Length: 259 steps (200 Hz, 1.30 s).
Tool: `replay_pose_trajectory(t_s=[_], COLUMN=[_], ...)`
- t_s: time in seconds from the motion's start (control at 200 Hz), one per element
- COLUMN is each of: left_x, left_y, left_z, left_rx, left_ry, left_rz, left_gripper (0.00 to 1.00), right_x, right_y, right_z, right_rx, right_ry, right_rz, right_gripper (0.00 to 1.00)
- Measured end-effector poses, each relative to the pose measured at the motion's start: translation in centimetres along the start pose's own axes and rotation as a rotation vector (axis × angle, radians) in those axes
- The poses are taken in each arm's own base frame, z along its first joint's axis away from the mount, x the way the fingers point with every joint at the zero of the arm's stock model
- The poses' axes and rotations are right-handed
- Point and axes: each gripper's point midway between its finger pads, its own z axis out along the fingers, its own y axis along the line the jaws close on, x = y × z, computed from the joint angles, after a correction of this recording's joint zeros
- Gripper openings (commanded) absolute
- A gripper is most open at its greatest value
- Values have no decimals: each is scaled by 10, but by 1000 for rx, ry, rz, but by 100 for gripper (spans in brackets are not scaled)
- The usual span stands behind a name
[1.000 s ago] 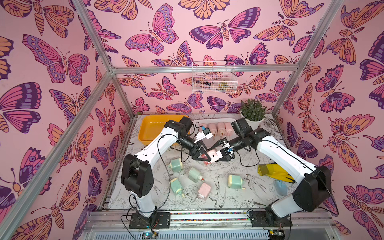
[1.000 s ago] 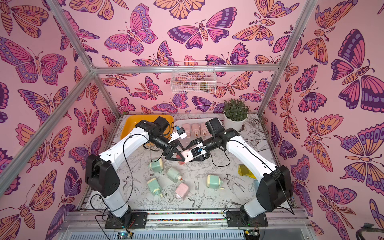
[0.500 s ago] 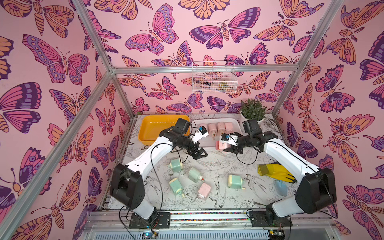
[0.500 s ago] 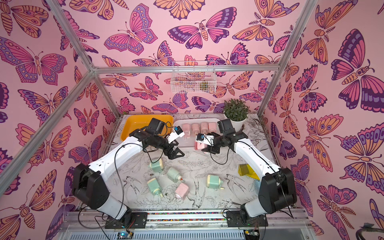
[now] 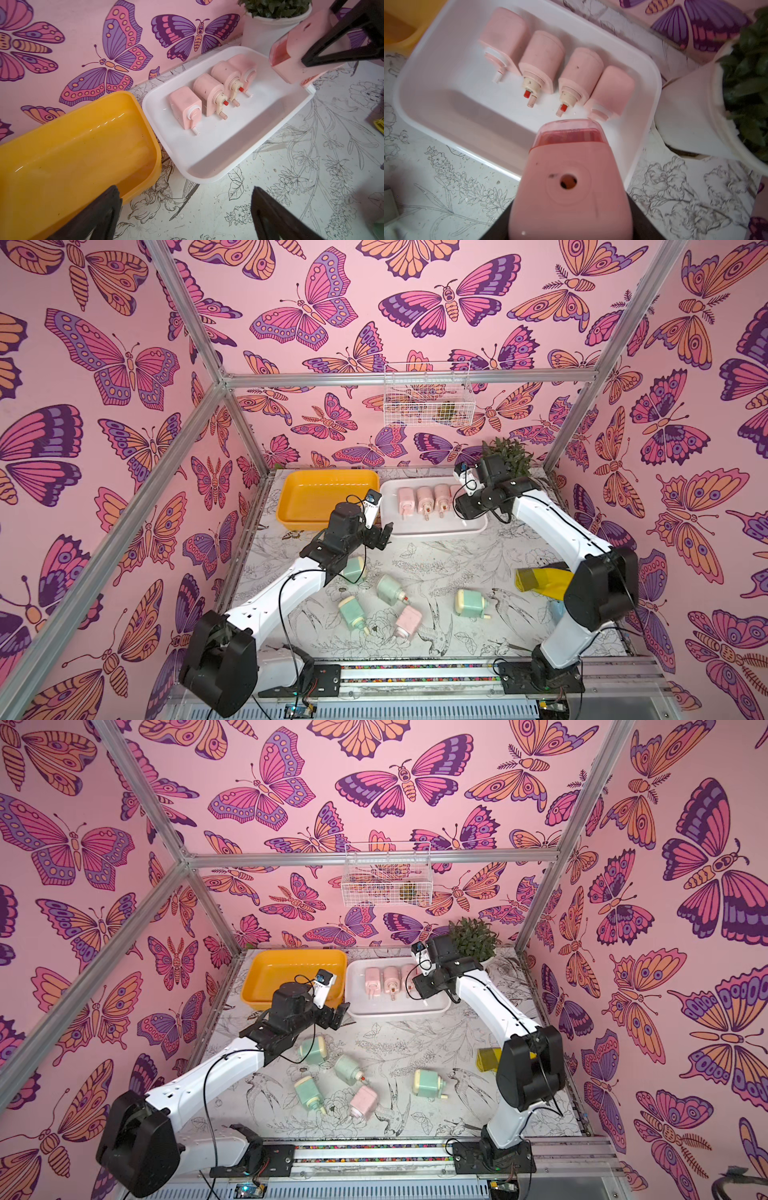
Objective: Place the pencil sharpeners by color into the storage box
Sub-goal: Place the pencil sharpener in the storage box.
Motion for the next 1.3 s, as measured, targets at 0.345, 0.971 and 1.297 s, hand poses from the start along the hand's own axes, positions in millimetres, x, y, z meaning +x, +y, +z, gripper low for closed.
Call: replay_pose_trajectory(t_s=[0.345, 0.971, 1.297], left_x=[-19, -9, -8], left_y=[20, 21, 21], left_z=[-13, -11, -11], left_rx=[-112, -120, -124], left_ry=[-95, -76, -73], left_rz=[-64, -58, -58], left_gripper=[100, 100, 100], right_x=[15, 32, 40], right_y=[-16, -4, -8], right_z=[36, 90, 108], right_rx=[177, 177, 154], right_ry=[243, 401, 422], right_rz=[225, 318, 373], right_gripper=[0, 7, 32])
